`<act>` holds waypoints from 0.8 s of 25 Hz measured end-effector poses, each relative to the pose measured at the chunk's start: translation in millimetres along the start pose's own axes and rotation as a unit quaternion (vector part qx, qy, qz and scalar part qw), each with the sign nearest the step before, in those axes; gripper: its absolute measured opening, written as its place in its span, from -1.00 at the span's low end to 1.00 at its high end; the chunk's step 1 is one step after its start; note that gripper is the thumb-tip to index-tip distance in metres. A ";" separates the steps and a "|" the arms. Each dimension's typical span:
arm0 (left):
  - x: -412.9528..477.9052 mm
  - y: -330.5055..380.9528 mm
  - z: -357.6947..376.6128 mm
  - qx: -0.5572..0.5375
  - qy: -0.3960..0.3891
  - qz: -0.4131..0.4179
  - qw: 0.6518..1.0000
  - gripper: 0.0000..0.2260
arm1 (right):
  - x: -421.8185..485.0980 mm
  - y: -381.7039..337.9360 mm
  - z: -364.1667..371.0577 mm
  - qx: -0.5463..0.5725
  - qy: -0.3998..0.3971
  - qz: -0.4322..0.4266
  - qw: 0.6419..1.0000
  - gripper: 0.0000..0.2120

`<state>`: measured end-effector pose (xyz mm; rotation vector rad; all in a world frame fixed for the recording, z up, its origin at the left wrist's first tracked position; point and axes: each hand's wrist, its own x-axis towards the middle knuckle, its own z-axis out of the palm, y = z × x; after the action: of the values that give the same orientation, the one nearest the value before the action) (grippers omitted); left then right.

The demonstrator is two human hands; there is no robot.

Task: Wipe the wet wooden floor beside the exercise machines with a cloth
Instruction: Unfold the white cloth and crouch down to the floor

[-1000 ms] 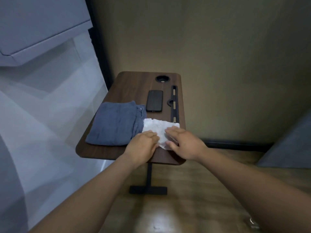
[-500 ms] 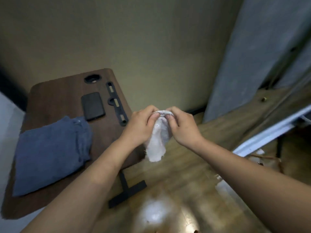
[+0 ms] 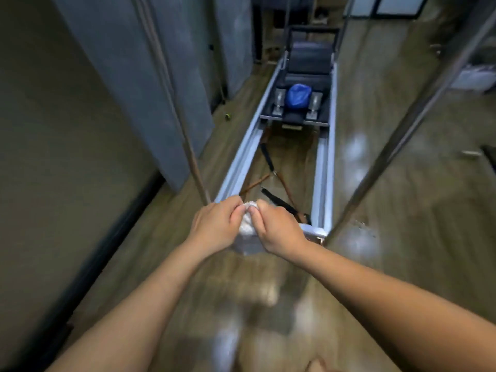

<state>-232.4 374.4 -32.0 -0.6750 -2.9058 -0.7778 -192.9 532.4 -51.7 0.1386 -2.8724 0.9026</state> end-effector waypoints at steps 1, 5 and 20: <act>8.8 30.3 27.9 -0.021 -0.032 0.017 0.999 -0.72 | -18.7 36.2 -16.5 -0.003 0.007 0.036 0.999 -0.64; 39.1 144.5 125.7 -0.115 -0.105 0.036 0.987 -0.68 | -84.3 157.7 -77.0 0.045 0.054 0.154 0.986 -0.65; 132.9 357.6 279.4 -0.320 -0.283 0.010 0.904 -0.72 | -191.9 373.5 -207.4 0.097 0.201 0.332 0.917 -0.74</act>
<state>-184.2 841.4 -88.1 -1.1418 -3.0768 -1.8486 -30.7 966.2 -121.6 -0.9422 -2.4344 1.1414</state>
